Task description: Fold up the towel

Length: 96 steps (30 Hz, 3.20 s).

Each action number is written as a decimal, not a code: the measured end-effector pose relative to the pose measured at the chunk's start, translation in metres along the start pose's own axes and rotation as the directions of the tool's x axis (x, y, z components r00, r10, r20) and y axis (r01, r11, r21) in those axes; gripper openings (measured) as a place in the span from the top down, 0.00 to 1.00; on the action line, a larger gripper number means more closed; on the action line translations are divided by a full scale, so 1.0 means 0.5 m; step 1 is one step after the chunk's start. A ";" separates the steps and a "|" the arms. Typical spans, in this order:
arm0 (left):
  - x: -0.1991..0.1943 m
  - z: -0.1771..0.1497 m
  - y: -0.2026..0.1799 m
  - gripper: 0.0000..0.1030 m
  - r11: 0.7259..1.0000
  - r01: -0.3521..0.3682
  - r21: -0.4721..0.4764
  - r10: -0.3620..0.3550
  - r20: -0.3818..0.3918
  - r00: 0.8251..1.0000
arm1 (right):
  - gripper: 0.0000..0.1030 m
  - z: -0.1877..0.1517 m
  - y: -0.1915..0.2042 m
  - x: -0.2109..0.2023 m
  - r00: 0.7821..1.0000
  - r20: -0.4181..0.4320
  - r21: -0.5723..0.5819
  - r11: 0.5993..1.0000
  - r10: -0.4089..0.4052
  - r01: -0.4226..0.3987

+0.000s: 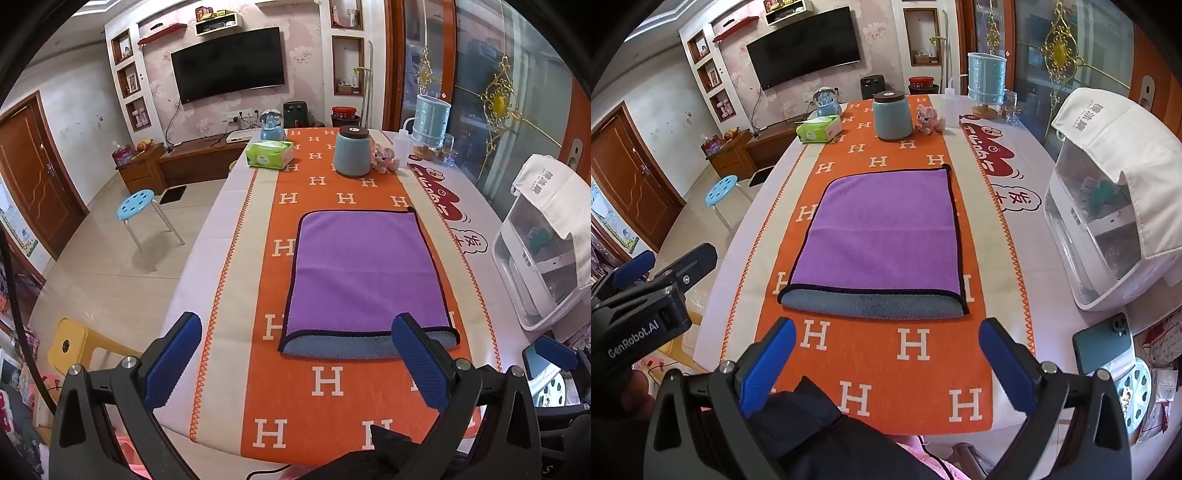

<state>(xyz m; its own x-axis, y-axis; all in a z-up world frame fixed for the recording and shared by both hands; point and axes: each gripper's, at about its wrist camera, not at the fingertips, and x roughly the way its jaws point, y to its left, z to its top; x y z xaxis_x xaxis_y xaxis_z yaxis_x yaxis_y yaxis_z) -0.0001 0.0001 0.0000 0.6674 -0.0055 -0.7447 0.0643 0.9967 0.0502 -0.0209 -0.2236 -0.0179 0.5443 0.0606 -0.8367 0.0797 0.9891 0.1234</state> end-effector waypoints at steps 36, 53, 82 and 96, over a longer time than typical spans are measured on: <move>0.037 -0.002 -0.007 0.01 1.000 0.014 -0.001 -0.014 -0.033 0.999 | 0.03 0.006 0.000 0.015 1.000 -0.016 -0.001 1.000 -0.005 0.005; 0.058 0.005 0.002 0.01 0.999 -0.034 -0.003 0.033 -0.077 0.996 | 0.03 0.019 0.012 0.031 1.000 -0.024 -0.031 0.999 0.006 -0.006; 0.141 0.014 0.010 0.01 0.997 0.009 0.071 0.003 -0.172 0.985 | 0.03 0.032 -0.050 0.084 0.999 -0.037 -0.070 0.998 0.000 -0.002; 0.245 0.017 0.014 0.01 0.992 0.087 0.095 -0.065 -0.216 0.974 | 0.09 0.043 -0.124 0.162 0.995 -0.097 -0.046 0.999 -0.021 0.016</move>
<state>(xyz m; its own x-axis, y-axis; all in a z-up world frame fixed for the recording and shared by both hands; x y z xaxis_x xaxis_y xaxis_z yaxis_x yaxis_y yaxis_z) 0.0884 0.0058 -0.0853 0.4862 -0.0526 -0.8723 0.1921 0.9802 0.0479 0.0363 -0.2827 -0.0816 0.4589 0.0527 -0.8869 0.0499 0.9951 0.0850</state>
